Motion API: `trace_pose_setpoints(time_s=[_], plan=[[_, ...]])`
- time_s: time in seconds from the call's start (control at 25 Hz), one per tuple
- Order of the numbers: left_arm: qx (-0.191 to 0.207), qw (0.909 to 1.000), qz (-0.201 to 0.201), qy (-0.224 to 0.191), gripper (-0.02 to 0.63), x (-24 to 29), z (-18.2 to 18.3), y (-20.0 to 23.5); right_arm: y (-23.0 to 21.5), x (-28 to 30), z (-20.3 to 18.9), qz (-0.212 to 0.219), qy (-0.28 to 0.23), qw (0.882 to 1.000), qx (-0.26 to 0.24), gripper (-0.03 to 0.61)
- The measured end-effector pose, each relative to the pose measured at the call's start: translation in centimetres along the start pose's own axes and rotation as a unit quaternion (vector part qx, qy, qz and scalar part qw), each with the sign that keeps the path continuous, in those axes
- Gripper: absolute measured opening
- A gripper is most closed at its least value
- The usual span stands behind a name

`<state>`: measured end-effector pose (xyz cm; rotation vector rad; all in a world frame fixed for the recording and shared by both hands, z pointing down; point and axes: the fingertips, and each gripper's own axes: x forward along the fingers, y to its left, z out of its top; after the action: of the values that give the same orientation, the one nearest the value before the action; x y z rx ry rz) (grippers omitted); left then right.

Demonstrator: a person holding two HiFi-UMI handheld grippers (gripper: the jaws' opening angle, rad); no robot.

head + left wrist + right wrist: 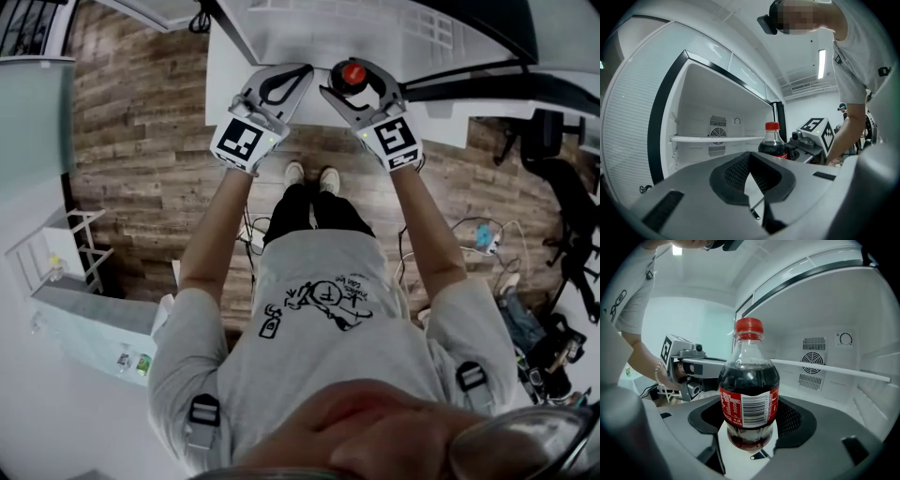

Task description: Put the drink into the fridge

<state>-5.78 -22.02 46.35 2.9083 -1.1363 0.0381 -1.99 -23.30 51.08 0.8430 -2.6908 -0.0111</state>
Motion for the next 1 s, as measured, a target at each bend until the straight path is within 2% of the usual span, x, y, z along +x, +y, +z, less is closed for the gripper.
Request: trace_pose_setpoints(time_s=[0.12, 0.36, 1.0], plan=[[-0.007, 1.0, 0.004, 0.002, 0.002, 0.3, -0.8, 1.0, -0.4, 1.1, -0.3, 0.0, 0.006, 1.0, -0.009, 0.324], [0.01, 0.9999, 0.014, 0.003, 0.002, 1.0, -2.4, 2.4, -1.6, 2.7, -0.8, -0.007, 0.008, 1.0, -0.004, 0.323], [-0.008, 0.9989, 0.04, 0.024, 0.002, 4.4, -6.5, 6.0, -6.3, 9.2, -3.8, -0.035, -0.015, 0.998, 0.053, 0.322]])
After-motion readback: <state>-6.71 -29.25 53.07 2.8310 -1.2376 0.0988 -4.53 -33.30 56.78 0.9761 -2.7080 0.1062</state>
